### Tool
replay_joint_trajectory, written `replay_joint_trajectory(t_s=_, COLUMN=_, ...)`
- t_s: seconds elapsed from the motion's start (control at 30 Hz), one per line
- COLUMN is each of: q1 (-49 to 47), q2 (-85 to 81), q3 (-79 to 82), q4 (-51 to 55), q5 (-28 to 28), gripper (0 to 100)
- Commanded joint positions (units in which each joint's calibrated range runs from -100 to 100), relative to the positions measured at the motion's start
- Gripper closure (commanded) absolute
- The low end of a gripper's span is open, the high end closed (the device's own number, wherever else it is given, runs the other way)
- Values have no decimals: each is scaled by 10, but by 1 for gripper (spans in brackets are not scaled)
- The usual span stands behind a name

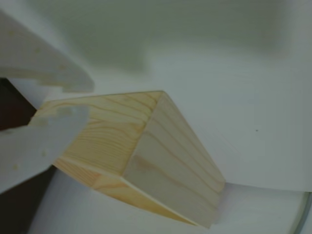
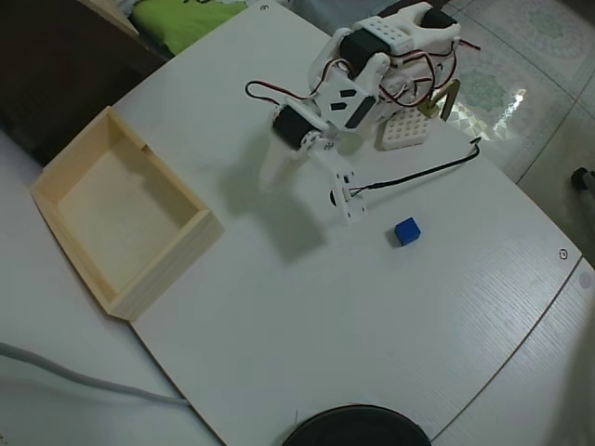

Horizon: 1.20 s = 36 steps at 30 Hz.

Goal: Pick up the small blue cube and put it into the box

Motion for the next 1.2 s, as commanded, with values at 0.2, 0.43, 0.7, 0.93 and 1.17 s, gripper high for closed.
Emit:
replay_joint_trajectory(t_s=0.2, q1=1, q2=-3, q3=10, q4=1, q5=1, gripper=98)
replay_joint_trajectory(t_s=0.43, q1=-2, q2=-3, q3=10, q4=1, q5=1, gripper=98)
replay_joint_trajectory(t_s=0.7, q1=-44, q2=-3, q3=10, q4=-2, q5=1, gripper=98)
replay_joint_trajectory(t_s=0.93, q1=-56, q2=-4, q3=4, q4=-5, q5=0, gripper=98)
replay_joint_trajectory(t_s=1.17, q1=-51, q2=3, q3=-90, q4=3, q5=0, gripper=98)
